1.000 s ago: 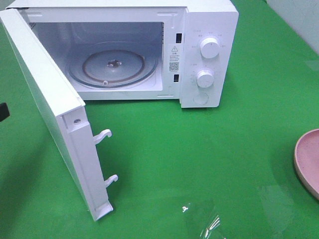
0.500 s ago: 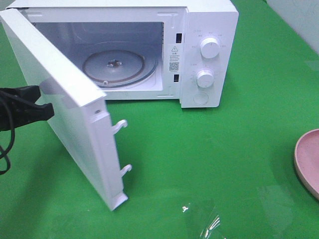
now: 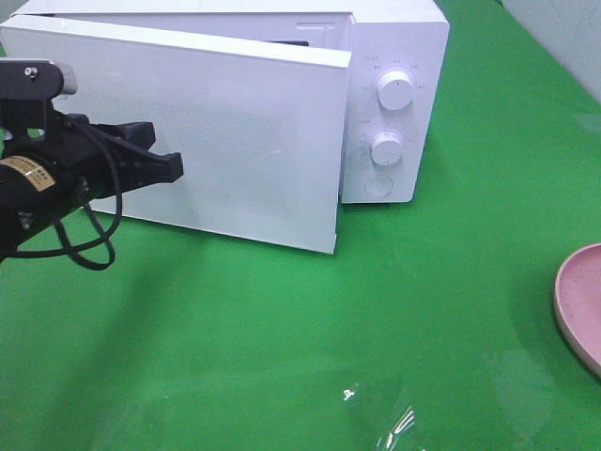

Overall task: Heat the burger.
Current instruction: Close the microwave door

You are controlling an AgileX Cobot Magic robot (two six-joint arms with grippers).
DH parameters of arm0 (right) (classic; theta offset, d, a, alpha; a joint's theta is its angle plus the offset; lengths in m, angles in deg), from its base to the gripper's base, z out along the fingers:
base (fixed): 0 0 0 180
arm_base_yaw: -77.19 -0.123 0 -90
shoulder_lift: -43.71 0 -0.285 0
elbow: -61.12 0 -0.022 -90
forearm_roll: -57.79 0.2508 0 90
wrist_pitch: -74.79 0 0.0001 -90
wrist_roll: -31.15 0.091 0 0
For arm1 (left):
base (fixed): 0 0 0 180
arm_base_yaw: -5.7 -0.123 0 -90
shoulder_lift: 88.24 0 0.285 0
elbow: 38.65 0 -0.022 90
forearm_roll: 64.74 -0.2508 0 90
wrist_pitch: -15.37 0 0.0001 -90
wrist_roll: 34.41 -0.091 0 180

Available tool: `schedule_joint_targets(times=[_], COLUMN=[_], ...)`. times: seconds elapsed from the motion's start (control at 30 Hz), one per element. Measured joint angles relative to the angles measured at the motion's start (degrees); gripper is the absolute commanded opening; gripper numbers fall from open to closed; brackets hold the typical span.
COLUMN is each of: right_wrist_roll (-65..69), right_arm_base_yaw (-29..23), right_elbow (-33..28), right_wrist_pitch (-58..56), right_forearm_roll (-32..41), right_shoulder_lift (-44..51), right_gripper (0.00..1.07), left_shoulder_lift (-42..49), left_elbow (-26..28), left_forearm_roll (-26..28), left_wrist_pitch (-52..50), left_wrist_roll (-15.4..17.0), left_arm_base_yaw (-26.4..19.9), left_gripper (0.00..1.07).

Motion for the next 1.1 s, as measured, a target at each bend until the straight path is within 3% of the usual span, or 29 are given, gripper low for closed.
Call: schedule_joint_targets(times=[0.2,0.27,0.6,0.67,0.9,1.1], right_wrist_roll=[0.00,0.00,0.00,0.00,0.00,0.00], right_arm_base_yaw=[0.00,0.00,0.00,0.00,0.00,0.00], right_elbow=[0.00,0.00,0.00,0.00,0.00,0.00], right_wrist_pitch=[0.00,0.00,0.00,0.00,0.00,0.00], right_forearm_roll=[0.00,0.00,0.00,0.00,0.00,0.00], right_shoulder_lift=[0.00,0.00,0.00,0.00,0.00,0.00], right_gripper=[0.76,0.76,0.76,0.76,0.76,0.76], left_shoulder_lift=[-3.09,-5.84,-10.71,-13.01,-15.30,-15.07], left_elbow=[6.13,11.29,20.17,24.92,30.31,30.83], left_forearm_roll=[1.55,2.46,1.32,0.74,-0.17,1.20], left_wrist_pitch=[2.52,5.04,13.58,15.24,20.34,22.75], left_wrist_roll=[0.00,0.00,0.00,-0.11,-1.78,-2.35], left_arm_base_yaw=[1.60,2.23,4.76,5.96,7.68,8.31], left_gripper=[0.00,0.00,0.00,0.00,0.00,0.00])
